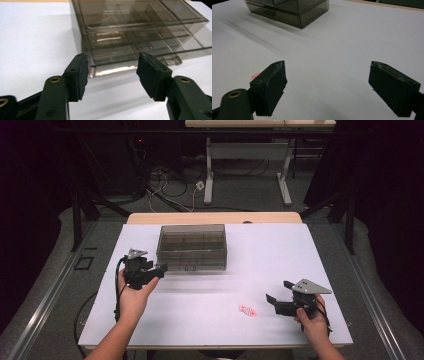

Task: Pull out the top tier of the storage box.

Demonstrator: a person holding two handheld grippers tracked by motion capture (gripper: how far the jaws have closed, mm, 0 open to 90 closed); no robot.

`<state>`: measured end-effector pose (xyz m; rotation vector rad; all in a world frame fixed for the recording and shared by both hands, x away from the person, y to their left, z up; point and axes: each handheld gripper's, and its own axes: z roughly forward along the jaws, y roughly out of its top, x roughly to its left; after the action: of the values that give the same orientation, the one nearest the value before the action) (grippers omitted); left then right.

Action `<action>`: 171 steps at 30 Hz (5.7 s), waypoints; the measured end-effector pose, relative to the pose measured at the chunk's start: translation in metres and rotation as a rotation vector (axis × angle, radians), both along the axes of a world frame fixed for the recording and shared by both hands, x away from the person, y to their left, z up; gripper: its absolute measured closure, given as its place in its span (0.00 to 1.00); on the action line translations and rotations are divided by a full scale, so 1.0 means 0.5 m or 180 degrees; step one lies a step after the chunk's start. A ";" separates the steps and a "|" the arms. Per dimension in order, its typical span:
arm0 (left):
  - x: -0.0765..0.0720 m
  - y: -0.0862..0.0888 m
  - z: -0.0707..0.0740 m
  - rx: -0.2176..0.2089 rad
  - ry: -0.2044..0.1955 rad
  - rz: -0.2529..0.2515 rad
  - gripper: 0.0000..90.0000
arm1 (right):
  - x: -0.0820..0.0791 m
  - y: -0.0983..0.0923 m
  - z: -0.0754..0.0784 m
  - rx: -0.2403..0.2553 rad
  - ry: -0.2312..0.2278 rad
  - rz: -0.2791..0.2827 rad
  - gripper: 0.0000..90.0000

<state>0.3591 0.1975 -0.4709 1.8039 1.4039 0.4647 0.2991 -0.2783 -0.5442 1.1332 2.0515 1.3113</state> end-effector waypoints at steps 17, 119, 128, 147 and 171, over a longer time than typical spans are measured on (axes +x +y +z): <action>0.040 0.020 0.017 0.0131 0.0239 0.0011 0.69 | 0.000 0.001 -0.001 -0.0017 -0.0005 0.0016 0.16; 0.054 0.002 -0.020 -0.0413 0.0978 0.0492 0.89 | 0.009 0.002 0.001 0.0019 -0.0018 0.0036 0.16; 0.056 0.004 -0.019 -0.0382 0.0956 0.0491 0.89 | 0.008 0.002 0.002 0.0011 -0.0007 0.0047 0.16; 0.038 0.013 -0.005 -0.0448 0.0816 0.0401 0.75 | 0.009 0.002 0.001 0.0019 -0.0017 0.0044 0.16; -0.002 0.018 0.016 -0.0219 0.0197 0.0265 0.54 | 0.009 0.003 0.002 0.0010 -0.0002 0.0048 0.16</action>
<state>0.3581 0.2066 -0.4630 1.7229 1.5237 0.4013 0.3033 -0.2770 -0.5435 1.1206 2.0622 1.3223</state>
